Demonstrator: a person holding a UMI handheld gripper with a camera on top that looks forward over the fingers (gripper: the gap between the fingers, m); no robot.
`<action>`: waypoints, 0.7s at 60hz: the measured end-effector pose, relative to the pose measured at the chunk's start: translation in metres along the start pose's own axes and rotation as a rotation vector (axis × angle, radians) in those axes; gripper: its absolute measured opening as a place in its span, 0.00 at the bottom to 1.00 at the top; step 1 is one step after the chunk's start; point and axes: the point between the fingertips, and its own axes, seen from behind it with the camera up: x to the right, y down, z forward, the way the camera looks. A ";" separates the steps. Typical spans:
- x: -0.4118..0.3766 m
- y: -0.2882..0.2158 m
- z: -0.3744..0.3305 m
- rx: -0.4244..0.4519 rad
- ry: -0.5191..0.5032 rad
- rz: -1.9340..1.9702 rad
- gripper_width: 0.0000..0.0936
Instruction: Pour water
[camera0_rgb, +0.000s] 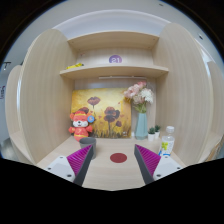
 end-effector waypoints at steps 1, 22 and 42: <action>0.003 0.001 0.000 0.004 0.005 -0.002 0.91; 0.173 0.079 0.037 -0.063 0.214 0.036 0.89; 0.261 0.089 0.117 -0.070 0.272 0.012 0.89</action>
